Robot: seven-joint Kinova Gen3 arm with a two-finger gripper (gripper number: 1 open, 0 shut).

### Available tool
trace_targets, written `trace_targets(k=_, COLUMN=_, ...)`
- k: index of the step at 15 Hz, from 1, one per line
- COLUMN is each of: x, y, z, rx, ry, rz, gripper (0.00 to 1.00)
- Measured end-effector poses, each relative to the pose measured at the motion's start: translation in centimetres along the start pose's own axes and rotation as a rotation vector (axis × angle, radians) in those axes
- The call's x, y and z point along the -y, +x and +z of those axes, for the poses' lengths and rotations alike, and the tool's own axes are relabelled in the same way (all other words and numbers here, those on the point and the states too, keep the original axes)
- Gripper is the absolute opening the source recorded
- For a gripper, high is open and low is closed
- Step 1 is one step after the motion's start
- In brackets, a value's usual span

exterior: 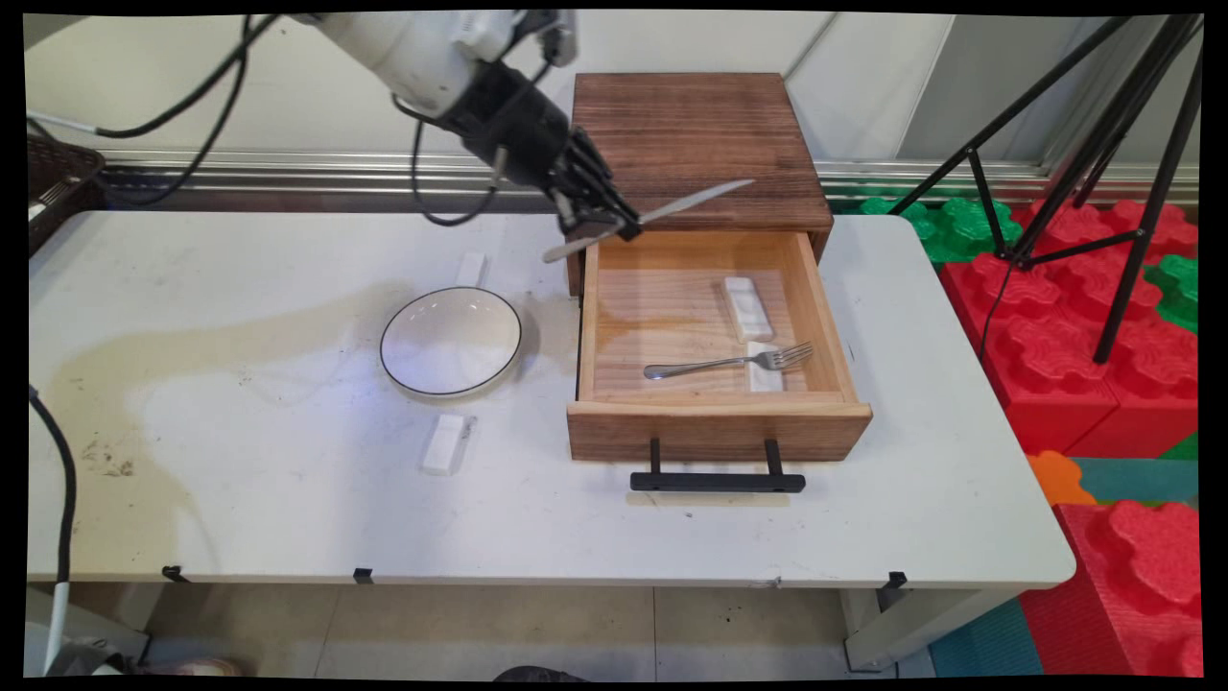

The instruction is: Place the picked object into the drawer

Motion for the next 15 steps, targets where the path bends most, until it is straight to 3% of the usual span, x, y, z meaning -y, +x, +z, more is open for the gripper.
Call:
trace_targets(k=8, x=0.0, y=2.7, z=5.3, rx=0.013, ry=-0.009, rz=-0.011, gripper=0.00)
trace_targets(k=15, x=0.5, y=3.0, z=9.0, rx=0.036, ry=-0.022, rz=-0.005, gripper=0.00)
